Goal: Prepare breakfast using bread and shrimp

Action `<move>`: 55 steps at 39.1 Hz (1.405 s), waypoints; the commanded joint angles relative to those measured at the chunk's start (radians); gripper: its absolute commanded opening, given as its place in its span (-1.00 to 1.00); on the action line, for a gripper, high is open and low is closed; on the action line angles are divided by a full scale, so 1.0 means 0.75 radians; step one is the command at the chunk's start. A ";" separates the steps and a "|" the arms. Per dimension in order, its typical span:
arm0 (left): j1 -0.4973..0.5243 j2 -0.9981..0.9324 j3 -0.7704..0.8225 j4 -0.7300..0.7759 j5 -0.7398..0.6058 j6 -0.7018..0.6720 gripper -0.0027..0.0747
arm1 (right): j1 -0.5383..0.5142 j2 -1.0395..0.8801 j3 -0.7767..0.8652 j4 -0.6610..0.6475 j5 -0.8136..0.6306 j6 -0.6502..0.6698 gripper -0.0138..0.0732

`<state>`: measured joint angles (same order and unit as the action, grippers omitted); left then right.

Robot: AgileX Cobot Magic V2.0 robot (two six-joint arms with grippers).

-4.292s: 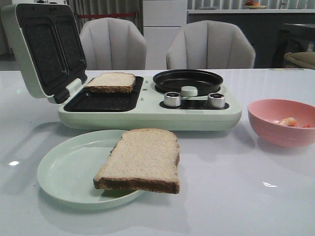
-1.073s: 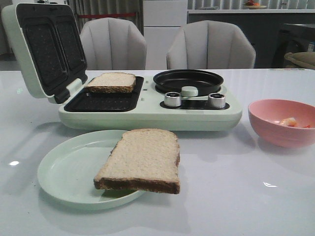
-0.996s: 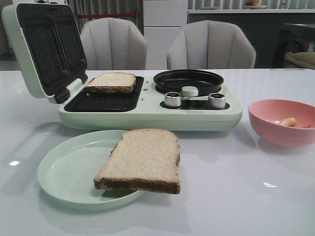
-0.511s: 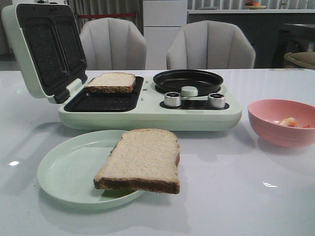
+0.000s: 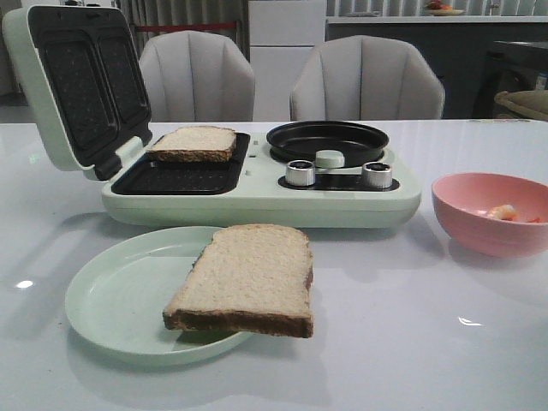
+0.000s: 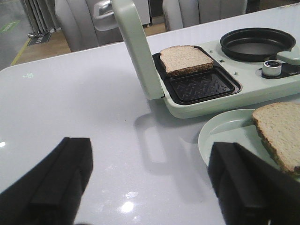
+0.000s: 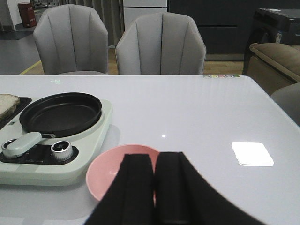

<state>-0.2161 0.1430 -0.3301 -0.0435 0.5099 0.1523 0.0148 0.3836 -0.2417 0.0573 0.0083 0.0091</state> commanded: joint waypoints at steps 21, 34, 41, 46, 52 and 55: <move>0.003 0.015 -0.033 -0.017 -0.096 0.001 0.53 | 0.115 0.508 -0.360 0.287 0.284 -0.003 0.44; 0.003 0.015 -0.033 -0.017 -0.096 0.001 0.53 | 0.156 0.961 -0.633 0.531 0.583 -0.086 0.41; 0.003 0.015 -0.033 -0.017 -0.096 0.001 0.53 | 0.156 1.217 -0.748 1.038 0.755 -0.437 0.41; 0.003 0.015 -0.033 -0.017 -0.096 0.001 0.53 | 0.156 1.365 -0.774 1.403 0.824 -0.763 0.41; 0.003 0.015 -0.033 -0.017 -0.096 0.001 0.53 | 0.156 1.510 -0.774 1.720 0.891 -1.076 0.41; 0.003 0.015 -0.033 -0.017 -0.096 0.001 0.53 | 0.156 1.570 -0.774 1.827 0.951 -1.219 0.41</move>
<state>-0.2161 0.1430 -0.3301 -0.0435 0.5106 0.1537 0.1319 1.5521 -0.7911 1.2814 0.6568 -0.7668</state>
